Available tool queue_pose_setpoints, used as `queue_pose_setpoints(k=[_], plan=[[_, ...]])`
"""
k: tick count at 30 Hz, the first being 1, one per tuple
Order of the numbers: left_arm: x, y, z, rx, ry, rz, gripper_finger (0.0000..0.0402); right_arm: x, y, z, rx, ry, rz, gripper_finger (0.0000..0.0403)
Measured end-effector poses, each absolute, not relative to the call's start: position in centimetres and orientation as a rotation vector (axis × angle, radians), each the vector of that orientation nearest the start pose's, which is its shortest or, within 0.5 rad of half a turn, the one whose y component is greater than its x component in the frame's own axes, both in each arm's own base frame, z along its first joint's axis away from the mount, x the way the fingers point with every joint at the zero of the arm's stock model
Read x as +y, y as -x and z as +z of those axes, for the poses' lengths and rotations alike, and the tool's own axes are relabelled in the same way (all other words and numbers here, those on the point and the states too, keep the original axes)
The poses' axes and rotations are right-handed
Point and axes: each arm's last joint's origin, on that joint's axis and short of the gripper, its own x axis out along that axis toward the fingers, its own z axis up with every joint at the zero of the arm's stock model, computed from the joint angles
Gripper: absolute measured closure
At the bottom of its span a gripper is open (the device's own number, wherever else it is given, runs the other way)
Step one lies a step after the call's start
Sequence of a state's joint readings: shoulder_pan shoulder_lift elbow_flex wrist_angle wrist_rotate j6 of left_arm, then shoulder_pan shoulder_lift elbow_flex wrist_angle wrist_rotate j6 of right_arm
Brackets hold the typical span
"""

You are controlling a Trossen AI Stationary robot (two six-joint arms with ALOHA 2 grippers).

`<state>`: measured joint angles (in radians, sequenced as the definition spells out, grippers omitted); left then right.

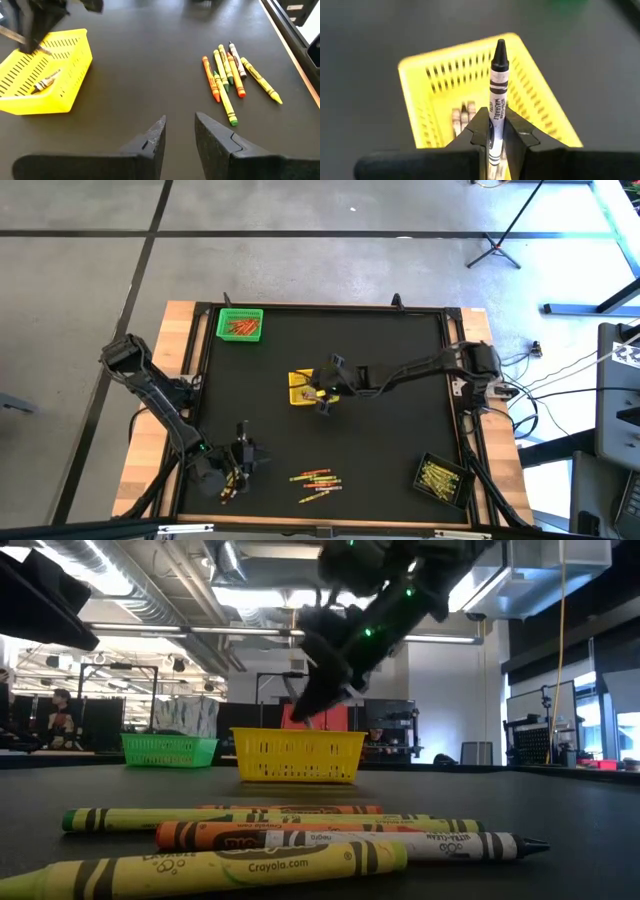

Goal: Sort crayons
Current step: Put the black crayon into the yellow bin, then put the green crayon into the black bin

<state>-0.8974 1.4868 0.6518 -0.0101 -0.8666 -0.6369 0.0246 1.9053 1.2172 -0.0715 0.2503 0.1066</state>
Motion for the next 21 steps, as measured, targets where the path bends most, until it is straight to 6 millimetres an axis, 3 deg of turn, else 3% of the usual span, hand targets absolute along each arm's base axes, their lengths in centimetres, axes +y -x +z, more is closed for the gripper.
queue_pose_setpoints(k=[11, 21], plan=[[-19.3, -18.2, 16.1, 0.499, -0.023, 0.150, 0.0314, -0.7, -40.9, 15.2, 0.792, -0.081, -0.277, 0.0366], [-19.3, -18.3, 16.1, 0.497, -0.013, 0.143, 0.0314, -0.4, -40.6, 16.1, 0.778, -0.084, -0.261, 0.0261]])
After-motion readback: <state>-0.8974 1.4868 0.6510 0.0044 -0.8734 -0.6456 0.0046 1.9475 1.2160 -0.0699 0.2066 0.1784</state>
